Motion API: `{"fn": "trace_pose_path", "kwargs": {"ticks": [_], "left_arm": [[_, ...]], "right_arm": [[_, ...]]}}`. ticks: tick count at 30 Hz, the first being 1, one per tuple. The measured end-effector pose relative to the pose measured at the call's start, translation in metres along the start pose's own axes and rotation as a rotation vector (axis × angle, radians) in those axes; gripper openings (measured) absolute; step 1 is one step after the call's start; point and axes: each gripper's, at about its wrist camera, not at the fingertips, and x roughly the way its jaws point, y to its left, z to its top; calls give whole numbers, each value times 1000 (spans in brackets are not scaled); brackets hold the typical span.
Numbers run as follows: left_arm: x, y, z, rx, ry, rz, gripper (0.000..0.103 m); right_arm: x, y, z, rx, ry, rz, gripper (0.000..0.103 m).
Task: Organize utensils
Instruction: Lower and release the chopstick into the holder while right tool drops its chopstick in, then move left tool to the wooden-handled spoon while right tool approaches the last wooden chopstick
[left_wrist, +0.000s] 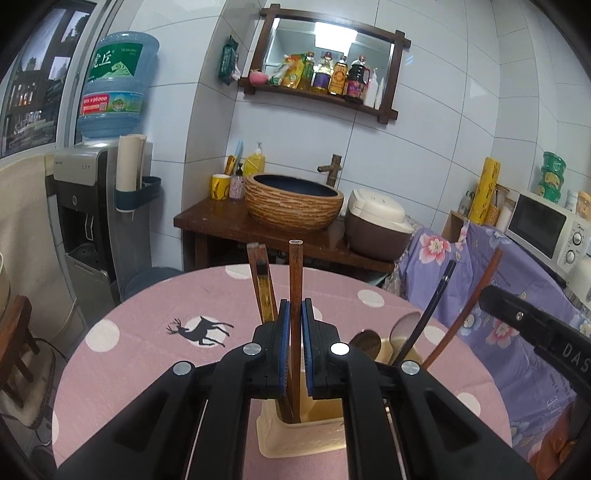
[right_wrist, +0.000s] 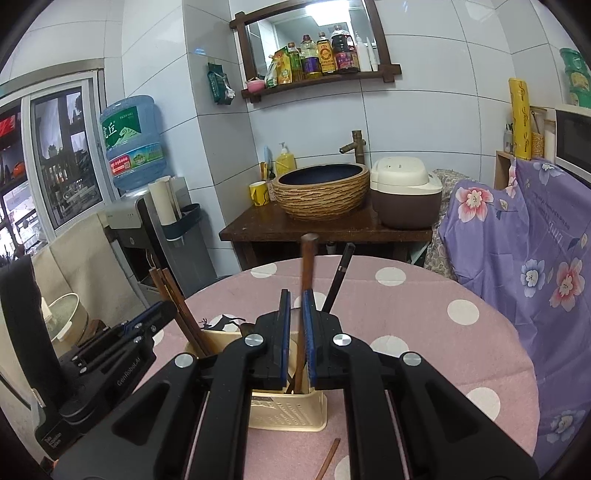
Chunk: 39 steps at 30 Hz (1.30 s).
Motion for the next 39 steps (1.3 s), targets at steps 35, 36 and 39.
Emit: {"fn": "trace_pose_path", "kwargs": {"ticks": [35,36,39], "left_arm": [[-37,-12,-200,168,496,-28,19],[-37,-13,-200,168,495,-30,18],[-33,-16,-199,179,490,-31,18]], "right_arm": [[-36,-60,-199,57,282,-158,82],[-36,-59,-199,57,286,-155,82],[-33,-54,-201,51,300,-137,82]]}}
